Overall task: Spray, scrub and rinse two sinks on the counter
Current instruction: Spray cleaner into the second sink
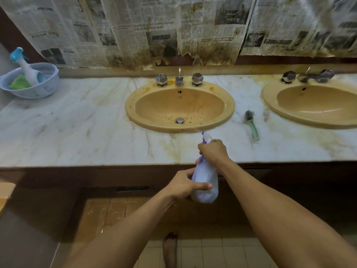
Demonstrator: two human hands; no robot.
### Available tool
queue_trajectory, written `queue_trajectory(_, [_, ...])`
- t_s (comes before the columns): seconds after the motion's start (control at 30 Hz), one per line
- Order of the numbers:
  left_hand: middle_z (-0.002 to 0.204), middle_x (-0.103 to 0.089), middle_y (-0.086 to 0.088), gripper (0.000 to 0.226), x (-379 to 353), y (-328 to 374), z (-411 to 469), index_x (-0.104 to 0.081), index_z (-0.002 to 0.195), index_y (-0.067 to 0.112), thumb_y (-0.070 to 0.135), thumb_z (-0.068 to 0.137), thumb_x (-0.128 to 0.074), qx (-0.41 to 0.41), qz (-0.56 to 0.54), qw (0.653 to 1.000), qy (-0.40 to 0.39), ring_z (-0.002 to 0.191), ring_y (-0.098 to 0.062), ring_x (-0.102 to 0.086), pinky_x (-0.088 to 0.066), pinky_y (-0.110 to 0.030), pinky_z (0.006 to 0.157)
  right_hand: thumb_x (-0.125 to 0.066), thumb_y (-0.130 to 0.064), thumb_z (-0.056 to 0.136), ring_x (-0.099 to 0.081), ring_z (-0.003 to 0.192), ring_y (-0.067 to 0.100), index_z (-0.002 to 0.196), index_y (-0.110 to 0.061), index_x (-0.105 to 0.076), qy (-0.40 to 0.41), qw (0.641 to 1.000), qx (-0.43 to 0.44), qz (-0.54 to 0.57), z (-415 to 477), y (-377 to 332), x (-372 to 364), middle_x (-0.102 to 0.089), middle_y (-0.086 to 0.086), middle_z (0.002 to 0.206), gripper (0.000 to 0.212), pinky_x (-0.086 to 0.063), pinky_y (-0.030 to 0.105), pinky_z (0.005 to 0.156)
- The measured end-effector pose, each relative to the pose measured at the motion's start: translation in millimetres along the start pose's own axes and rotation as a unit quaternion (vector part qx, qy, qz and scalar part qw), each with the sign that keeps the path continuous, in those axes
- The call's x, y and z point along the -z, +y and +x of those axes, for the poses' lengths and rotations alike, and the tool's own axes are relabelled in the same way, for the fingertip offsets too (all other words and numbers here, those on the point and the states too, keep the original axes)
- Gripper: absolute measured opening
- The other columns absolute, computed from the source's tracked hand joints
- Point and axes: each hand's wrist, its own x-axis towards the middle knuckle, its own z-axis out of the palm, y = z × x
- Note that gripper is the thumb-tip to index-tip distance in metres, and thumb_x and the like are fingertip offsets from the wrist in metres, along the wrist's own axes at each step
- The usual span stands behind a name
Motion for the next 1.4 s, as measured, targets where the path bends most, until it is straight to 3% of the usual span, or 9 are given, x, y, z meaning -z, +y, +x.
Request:
queue_trajectory(0.17, [0.128,-0.068,0.002,0.077,-28,9,12,-0.06,0.138,0.028,0.034,0.07,-0.093,-0.009,0.019,1.0,-0.004,0.118,-0.023,-0.064,-0.058,-0.05,0.098,-0.062,-0.022,0.077,-0.071,0.088,0.039,0.096,-0.007,-0.057,-0.001,1.0,0.025,0.012,1,14,30,-0.067,0.018,0.096,0.024,-0.058,0.057,0.084])
queue_trajectory(0.3, [0.13,-0.068,0.0,0.095,-42,19,15,-0.058,0.142,0.026,0.048,0.057,-0.094,-0.02,0.04,0.999,-0.013,0.119,-0.024,-0.064,-0.058,-0.05,0.098,-0.058,-0.021,0.077,-0.074,0.075,0.038,0.092,-0.01,-0.058,0.01,0.999,0.018,0.029,4,21,49,-0.069,0.015,0.094,0.018,-0.06,0.056,0.079])
queue_trajectory(0.43, [0.131,-0.066,-0.001,0.092,-52,21,16,-0.057,0.143,0.026,0.046,0.062,-0.094,-0.02,0.032,0.999,-0.013,0.118,-0.026,-0.064,-0.06,-0.049,0.093,-0.054,-0.023,0.071,-0.074,0.075,0.038,0.084,-0.019,-0.052,-0.005,0.999,0.023,0.023,6,19,58,-0.069,0.016,0.092,0.013,-0.06,0.056,0.079])
queue_trajectory(0.57, [0.128,-0.068,-0.001,0.1,-54,20,15,-0.06,0.14,0.026,0.051,0.05,-0.095,-0.015,0.006,1.0,-0.004,0.116,-0.028,-0.065,-0.061,-0.052,0.091,-0.061,-0.018,0.075,-0.074,0.067,0.038,0.089,-0.011,-0.048,-0.04,0.998,0.012,0.046,5,16,62,-0.065,0.015,0.092,0.02,-0.064,0.047,0.072])
queue_trajectory(0.67, [0.126,-0.069,-0.001,0.093,-51,19,12,-0.063,0.137,0.028,0.047,0.053,-0.097,-0.006,-0.008,1.0,0.0,0.115,-0.029,-0.066,-0.061,-0.053,0.088,-0.062,-0.022,0.071,-0.074,0.073,0.039,0.085,-0.01,-0.054,-0.038,0.998,0.016,0.04,9,16,57,-0.071,0.015,0.092,0.02,-0.062,0.055,0.078])
queue_trajectory(0.77, [0.124,-0.07,-0.001,0.078,-48,15,11,-0.065,0.135,0.027,0.036,0.064,-0.096,0.001,-0.014,1.0,0.003,0.113,-0.028,-0.067,-0.061,-0.053,0.088,-0.054,-0.021,0.071,-0.075,0.076,0.035,0.084,-0.011,-0.056,-0.026,0.999,0.02,0.03,9,16,52,-0.072,0.011,0.084,0.017,-0.061,0.053,0.081])
queue_trajectory(0.93, [0.126,-0.069,0.0,0.091,-43,15,9,-0.064,0.136,0.032,0.047,0.054,-0.098,0.006,-0.005,1.0,0.017,0.114,-0.03,-0.067,-0.061,-0.055,0.088,-0.051,-0.027,0.068,-0.073,0.076,0.038,0.078,-0.022,-0.045,-0.021,0.998,0.063,0.004,8,15,44,-0.068,0.014,0.088,0.012,-0.06,0.055,0.079])
queue_trajectory(1.13, [0.124,-0.07,0.0,0.088,-41,15,7,-0.066,0.133,0.032,0.045,0.054,-0.099,0.002,-0.014,1.0,0.014,0.115,-0.03,-0.067,-0.06,-0.055,0.091,-0.048,-0.022,0.069,-0.072,0.075,0.04,0.085,-0.014,-0.046,-0.012,0.998,0.062,0.001,8,15,40,-0.07,0.01,0.08,0.018,-0.059,0.057,0.077])
queue_trajectory(1.4, [0.126,-0.069,-0.003,0.076,-37,6,-9,-0.065,0.135,0.028,0.032,0.066,-0.096,0.003,-0.057,0.998,0.03,0.113,-0.033,-0.067,-0.062,-0.056,0.084,-0.064,-0.018,0.074,-0.072,0.084,0.026,0.086,-0.008,-0.07,-0.053,0.998,0.03,0.009,-4,1,31,-0.074,0.004,0.081,0.016,-0.06,0.047,0.087])
